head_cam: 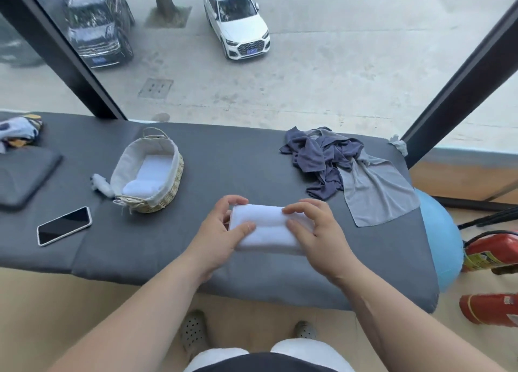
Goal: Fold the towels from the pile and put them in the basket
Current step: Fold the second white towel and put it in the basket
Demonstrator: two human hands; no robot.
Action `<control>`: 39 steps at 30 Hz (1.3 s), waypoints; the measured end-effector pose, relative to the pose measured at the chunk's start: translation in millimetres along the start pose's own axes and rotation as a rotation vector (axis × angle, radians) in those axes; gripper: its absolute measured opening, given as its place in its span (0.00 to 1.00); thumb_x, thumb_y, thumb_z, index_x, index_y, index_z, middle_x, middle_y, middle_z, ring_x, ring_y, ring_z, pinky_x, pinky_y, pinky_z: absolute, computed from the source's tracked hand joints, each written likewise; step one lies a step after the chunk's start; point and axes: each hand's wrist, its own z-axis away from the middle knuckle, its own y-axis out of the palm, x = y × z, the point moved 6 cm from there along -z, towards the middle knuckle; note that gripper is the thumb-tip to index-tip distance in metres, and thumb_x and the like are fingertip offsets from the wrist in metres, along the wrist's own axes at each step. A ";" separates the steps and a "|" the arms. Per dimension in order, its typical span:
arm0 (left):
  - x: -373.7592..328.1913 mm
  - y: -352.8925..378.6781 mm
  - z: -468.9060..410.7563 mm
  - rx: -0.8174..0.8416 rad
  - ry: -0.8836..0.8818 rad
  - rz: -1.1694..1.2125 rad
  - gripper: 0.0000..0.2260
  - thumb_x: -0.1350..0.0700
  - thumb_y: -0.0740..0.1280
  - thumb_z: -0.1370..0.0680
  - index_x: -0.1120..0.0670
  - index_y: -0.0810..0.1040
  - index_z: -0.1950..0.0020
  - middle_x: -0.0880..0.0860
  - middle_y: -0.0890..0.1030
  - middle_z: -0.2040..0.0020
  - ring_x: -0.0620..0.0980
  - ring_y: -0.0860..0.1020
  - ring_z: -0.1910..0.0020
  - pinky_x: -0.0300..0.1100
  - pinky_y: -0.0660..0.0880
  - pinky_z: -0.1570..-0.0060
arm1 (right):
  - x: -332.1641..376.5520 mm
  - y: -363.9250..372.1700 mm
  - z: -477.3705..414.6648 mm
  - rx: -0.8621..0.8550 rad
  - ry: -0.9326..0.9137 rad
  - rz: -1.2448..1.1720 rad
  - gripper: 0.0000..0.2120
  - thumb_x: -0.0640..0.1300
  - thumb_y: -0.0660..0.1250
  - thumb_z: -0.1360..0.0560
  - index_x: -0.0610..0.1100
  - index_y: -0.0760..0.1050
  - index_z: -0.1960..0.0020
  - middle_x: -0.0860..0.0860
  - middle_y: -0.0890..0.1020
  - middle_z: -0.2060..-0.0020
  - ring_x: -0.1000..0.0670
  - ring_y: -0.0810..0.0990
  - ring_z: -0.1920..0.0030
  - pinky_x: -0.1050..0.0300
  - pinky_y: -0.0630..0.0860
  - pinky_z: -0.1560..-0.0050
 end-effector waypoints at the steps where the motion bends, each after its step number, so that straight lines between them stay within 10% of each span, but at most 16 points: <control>1: -3.5 -10.7 -1.0 0.004 0.012 -0.006 0.17 0.56 0.73 0.25 0.40 0.75 0.42 0.62 0.81 0.47 0.49 0.78 0.57 0.44 0.76 0.53 | 6.2 6.5 -2.4 -0.023 0.013 -0.023 0.11 0.41 0.70 0.22 0.58 0.81 0.48 0.54 0.74 0.41 0.62 0.73 0.39 0.74 0.64 0.41; 11: -7.2 -184.5 -17.9 0.002 0.044 0.047 0.14 0.60 0.74 0.25 0.42 0.78 0.47 0.52 0.81 0.56 0.44 0.77 0.62 0.37 0.73 0.61 | 79.3 153.6 -38.2 -0.144 0.172 -0.197 0.09 0.47 0.70 0.22 0.62 0.82 0.49 0.56 0.78 0.42 0.57 0.78 0.42 0.51 0.76 0.38; 19: 4.3 -267.4 -33.6 0.018 -0.032 0.085 0.15 0.57 0.74 0.25 0.37 0.79 0.47 0.52 0.84 0.51 0.45 0.78 0.58 0.41 0.76 0.54 | 110.9 221.2 -60.8 -0.006 0.310 -0.323 0.19 0.49 0.68 0.32 0.57 0.80 0.41 0.47 0.81 0.44 0.48 0.79 0.52 0.55 0.75 0.53; 24: 15.1 -303.0 -57.7 -0.028 -0.080 0.044 0.15 0.52 0.74 0.25 0.36 0.77 0.42 0.52 0.82 0.45 0.53 0.79 0.49 0.47 0.77 0.46 | 117.0 249.9 -103.3 0.074 0.303 -0.394 0.09 0.39 0.67 0.21 0.51 0.79 0.47 0.49 0.79 0.60 0.52 0.75 0.64 0.61 0.70 0.62; 29: 19.0 -340.5 -76.8 -0.049 -0.141 0.003 0.21 0.53 0.74 0.26 0.32 0.75 0.40 0.47 0.78 0.42 0.47 0.79 0.49 0.42 0.77 0.47 | 121.2 281.9 -150.5 0.066 0.261 -0.343 0.06 0.42 0.69 0.22 0.52 0.81 0.56 0.54 0.79 0.42 0.55 0.79 0.48 0.65 0.71 0.53; 39: 45.3 -416.6 -135.3 -0.057 -0.173 0.021 0.24 0.53 0.73 0.28 0.33 0.74 0.37 0.47 0.78 0.39 0.49 0.80 0.44 0.47 0.80 0.45 | 136.6 351.0 -205.9 0.059 0.326 -0.261 0.13 0.42 0.63 0.26 0.58 0.81 0.54 0.60 0.74 0.41 0.57 0.73 0.41 0.59 0.69 0.51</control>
